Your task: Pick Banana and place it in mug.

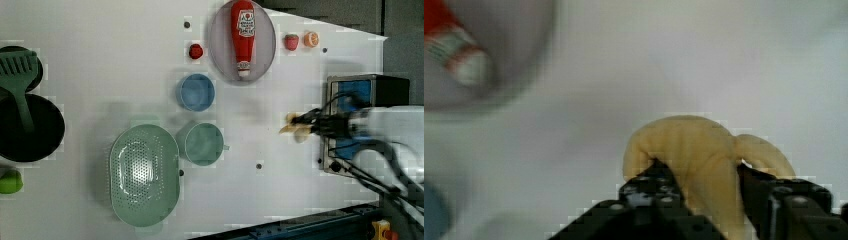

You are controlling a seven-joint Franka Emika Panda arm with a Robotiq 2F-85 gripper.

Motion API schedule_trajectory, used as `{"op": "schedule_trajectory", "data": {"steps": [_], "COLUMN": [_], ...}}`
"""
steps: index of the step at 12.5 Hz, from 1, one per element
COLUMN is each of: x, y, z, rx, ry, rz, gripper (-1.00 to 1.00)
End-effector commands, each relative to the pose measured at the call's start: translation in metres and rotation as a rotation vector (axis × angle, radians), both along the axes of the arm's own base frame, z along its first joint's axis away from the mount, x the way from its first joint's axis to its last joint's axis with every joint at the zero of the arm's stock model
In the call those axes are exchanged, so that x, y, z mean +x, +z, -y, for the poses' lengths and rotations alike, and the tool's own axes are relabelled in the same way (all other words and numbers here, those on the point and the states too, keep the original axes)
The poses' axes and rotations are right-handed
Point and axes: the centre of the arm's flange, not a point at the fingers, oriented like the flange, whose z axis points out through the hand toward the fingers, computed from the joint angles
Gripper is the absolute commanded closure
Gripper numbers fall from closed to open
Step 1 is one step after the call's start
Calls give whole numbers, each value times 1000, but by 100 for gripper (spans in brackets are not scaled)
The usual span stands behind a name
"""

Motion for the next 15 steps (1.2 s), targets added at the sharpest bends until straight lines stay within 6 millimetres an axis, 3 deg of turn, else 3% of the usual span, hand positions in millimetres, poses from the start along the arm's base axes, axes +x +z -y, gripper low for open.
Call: {"op": "schedule_trajectory", "data": {"steps": [1, 4, 7, 11, 15], "x": [-4, -11, -22, -32, -46], "y": [82, 153, 187, 192, 165], "z": [-2, -6, -33, -111, -199], "rx": [-2, 0, -5, -39, -29], "ry": [30, 25, 31, -15, -111], "rz": [-9, -31, -55, -54, -98], "gripper": [26, 26, 26, 26, 26]}}
